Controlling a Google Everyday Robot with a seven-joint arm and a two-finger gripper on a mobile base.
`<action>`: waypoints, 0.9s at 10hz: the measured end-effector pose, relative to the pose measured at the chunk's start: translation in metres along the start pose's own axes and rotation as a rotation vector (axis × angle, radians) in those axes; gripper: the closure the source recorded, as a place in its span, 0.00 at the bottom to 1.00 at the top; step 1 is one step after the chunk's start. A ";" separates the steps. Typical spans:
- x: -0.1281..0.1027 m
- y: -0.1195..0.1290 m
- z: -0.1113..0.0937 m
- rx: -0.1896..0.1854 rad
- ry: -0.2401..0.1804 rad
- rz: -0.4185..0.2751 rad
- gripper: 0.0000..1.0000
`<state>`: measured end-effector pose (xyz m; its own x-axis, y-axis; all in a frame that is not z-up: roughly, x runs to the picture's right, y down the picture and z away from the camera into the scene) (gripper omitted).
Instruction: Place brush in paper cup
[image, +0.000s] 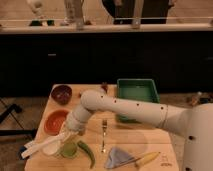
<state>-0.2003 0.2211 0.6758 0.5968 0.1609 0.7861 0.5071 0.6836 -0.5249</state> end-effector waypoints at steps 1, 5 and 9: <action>0.003 0.000 0.003 -0.008 -0.002 0.006 1.00; 0.012 -0.005 0.012 -0.031 -0.002 0.026 1.00; 0.020 -0.011 0.019 -0.052 0.000 0.049 1.00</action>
<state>-0.2052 0.2305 0.7037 0.6219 0.1931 0.7589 0.5086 0.6373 -0.5789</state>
